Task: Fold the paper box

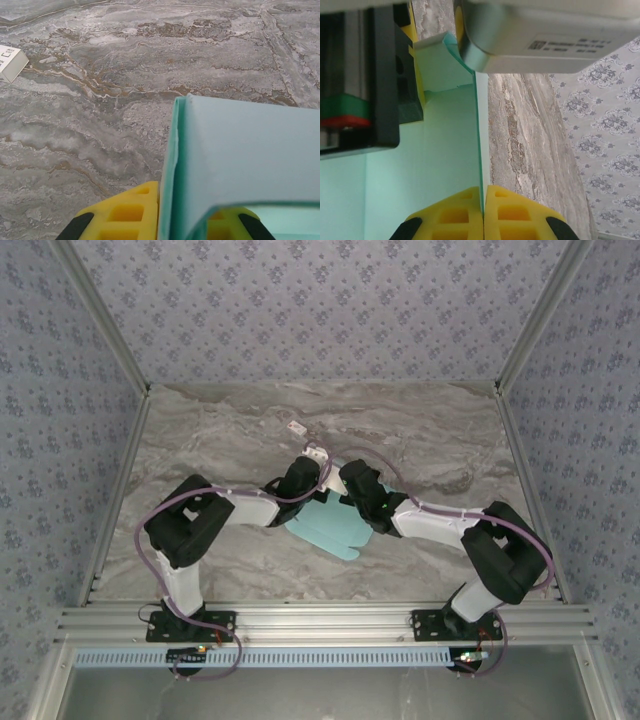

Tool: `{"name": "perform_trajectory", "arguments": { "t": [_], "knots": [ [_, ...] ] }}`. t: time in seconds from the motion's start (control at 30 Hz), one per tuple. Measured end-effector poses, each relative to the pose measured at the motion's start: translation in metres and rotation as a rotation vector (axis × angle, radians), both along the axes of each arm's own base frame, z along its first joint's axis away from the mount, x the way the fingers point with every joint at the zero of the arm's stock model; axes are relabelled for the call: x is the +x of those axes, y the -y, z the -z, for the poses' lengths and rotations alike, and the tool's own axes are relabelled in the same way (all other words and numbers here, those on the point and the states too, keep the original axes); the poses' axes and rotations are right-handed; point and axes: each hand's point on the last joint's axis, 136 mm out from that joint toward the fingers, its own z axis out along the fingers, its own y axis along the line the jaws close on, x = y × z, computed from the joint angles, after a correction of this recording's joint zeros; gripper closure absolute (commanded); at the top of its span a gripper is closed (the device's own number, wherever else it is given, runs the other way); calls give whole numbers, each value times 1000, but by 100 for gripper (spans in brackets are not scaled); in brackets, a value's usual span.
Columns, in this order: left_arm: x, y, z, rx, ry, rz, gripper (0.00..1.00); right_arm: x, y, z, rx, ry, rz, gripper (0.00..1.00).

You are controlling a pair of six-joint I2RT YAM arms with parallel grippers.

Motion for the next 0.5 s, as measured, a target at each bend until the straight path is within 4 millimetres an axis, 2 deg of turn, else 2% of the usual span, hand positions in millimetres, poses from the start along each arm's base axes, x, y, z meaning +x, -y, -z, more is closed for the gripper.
{"name": "perform_trajectory", "arguments": {
  "t": [0.2,0.37,0.5],
  "knots": [
    [0,2,-2,-24,4,15,76,1,2,-1,-7,6,13,100],
    [3,-6,-6,-49,6,11,59,2,2,-3,1,9,18,100],
    [1,-13,-5,-47,-1,14,50,1,0,-2,6,5,18,100]
  ]
}}
